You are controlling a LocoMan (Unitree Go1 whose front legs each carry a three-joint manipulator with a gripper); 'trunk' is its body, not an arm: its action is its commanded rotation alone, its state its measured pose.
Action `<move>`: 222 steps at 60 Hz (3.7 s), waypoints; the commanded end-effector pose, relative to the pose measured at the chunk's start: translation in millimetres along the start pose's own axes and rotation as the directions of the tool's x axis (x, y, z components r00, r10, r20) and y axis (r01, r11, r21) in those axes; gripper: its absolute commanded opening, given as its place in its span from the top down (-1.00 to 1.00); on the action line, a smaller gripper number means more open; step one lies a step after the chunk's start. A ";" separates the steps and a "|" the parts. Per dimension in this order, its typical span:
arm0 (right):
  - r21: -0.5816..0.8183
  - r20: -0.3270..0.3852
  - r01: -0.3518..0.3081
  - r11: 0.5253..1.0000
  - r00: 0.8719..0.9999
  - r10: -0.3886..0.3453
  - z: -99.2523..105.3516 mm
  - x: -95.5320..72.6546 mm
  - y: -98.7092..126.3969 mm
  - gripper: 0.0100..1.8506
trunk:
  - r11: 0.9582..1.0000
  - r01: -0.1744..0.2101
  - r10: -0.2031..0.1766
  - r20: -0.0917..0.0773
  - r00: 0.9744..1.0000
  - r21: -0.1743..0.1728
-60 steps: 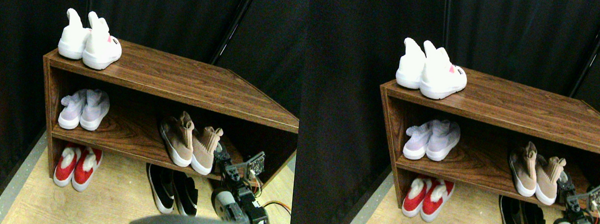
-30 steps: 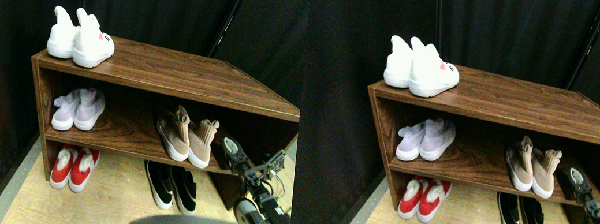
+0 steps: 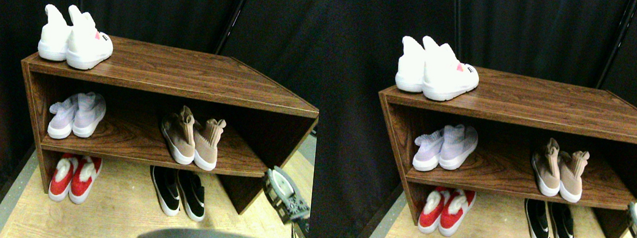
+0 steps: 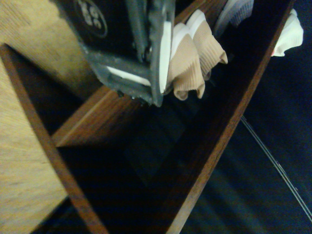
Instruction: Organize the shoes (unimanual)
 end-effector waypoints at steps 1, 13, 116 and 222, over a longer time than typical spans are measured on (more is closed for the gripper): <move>0.027 -0.010 -0.055 0.998 0.998 0.056 -2.2 -10.0 10.4 0.94 | 1.000 0.001 -0.001 -0.011 1.000 -0.017; 0.035 -0.025 -0.032 0.999 0.999 0.033 -13.7 -19.1 -6.6 0.94 | 1.000 -0.014 0.013 -0.037 0.999 -0.017; 0.323 -0.101 0.462 0.826 0.885 -0.455 -82.4 88.3 -151.8 0.94 | 0.995 -0.092 0.089 -0.067 0.994 -0.041; 0.157 -0.127 0.145 0.977 0.984 -0.126 -47.6 8.5 -53.0 0.94 | 0.999 -0.048 0.048 -0.003 0.999 -0.017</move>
